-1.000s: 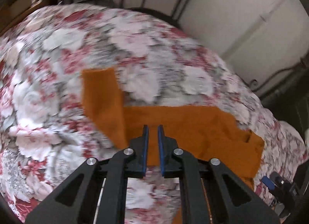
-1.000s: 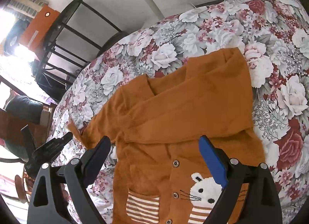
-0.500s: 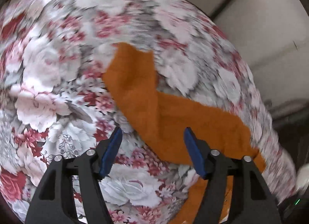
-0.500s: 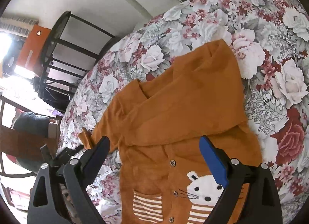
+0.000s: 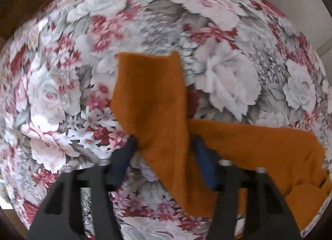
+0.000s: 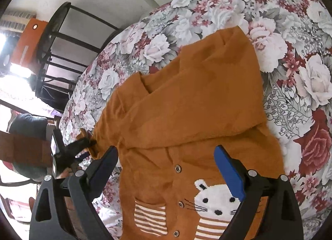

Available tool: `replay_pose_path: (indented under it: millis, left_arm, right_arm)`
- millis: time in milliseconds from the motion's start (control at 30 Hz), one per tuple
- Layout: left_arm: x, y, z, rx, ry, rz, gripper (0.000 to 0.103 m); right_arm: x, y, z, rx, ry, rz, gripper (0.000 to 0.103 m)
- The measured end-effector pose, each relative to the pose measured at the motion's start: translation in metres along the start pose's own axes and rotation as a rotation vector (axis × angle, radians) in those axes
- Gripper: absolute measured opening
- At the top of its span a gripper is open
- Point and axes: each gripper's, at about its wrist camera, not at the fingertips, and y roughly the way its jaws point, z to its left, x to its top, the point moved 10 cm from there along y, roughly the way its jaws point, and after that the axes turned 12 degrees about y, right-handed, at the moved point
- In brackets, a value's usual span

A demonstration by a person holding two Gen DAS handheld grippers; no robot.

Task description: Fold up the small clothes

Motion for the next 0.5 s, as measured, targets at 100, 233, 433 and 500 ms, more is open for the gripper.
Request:
replay_pose_path:
  millis: [100,233,433,500]
  left_arm:
    - [-0.002,-0.007,0.018,-0.09,-0.081,-0.002,0.02]
    - [-0.004,-0.017,0.026,-0.222,-0.15,-0.016,0.004]
    - [0.004,-0.077,-0.005,-0.284,0.009,-0.185,0.004]
    - [0.005,-0.09,-0.021,-0.299,0.053,-0.215,0.004]
  right_arm:
    - [0.002,-0.002,0.0,0.011,0.014,-0.005,0.094]
    - [0.0,-0.007,0.005,0.017,0.001,-0.018,0.094]
    - [-0.002,-0.009,0.013,0.025,-0.012,-0.025,0.094]
    - [-0.002,-0.012,0.013,0.033,-0.013,-0.025,0.094]
